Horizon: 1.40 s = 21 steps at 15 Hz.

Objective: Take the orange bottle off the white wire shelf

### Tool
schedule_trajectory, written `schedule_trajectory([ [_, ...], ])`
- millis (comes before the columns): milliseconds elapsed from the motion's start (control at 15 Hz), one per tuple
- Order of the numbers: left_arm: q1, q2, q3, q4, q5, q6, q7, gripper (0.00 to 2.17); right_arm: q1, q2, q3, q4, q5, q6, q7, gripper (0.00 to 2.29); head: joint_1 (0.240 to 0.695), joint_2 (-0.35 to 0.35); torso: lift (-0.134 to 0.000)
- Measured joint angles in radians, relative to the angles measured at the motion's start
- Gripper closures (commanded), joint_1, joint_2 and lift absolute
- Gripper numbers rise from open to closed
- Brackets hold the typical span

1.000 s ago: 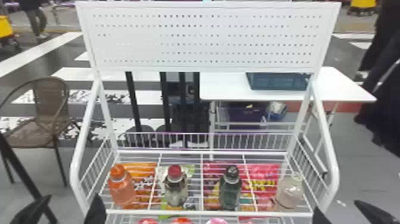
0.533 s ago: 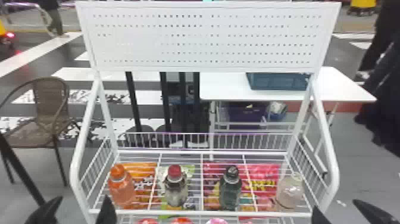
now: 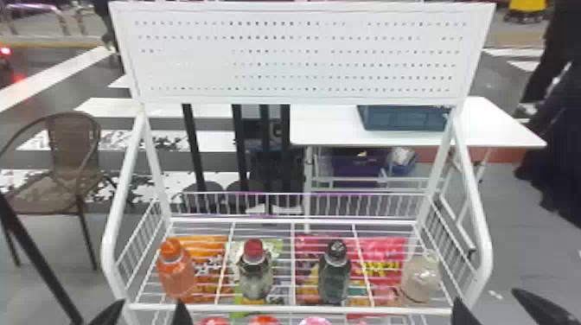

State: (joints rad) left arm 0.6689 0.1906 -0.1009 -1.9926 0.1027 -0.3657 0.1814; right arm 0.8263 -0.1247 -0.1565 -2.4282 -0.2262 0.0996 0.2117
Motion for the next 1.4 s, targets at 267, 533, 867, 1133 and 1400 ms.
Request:
schedule_trajectory([
  [267,-0.091,-0.005,-0.036,0.171,0.007,-0.074,0.008,0.2,0.006,0.003,0.003,0.0,0.001,-0.005,0.002,0.15,0.499,0.0,0.0],
  [533,-0.213,-0.009,-0.081,0.37,0.02,-0.187,0.02,0.14,0.014,0.005,0.005,-0.005,0.004,-0.007,0.003,0.15,0.499,0.0,0.0],
  [867,-0.376,-0.01,-0.095,0.602,0.065,-0.219,0.015,0.14,0.032,0.007,0.009,-0.016,0.014,-0.016,0.004,0.15,0.499,0.0,0.0],
  [1133,-0.459,-0.009,-0.095,0.704,0.077,-0.226,0.013,0.14,0.039,0.011,0.009,-0.022,0.023,-0.017,0.004,0.15,0.499,0.0,0.0],
  [1400,-0.524,-0.006,-0.095,0.76,0.078,-0.22,0.013,0.14,0.041,0.013,0.009,-0.023,0.028,-0.017,0.004,0.15,0.499,0.0,0.0],
])
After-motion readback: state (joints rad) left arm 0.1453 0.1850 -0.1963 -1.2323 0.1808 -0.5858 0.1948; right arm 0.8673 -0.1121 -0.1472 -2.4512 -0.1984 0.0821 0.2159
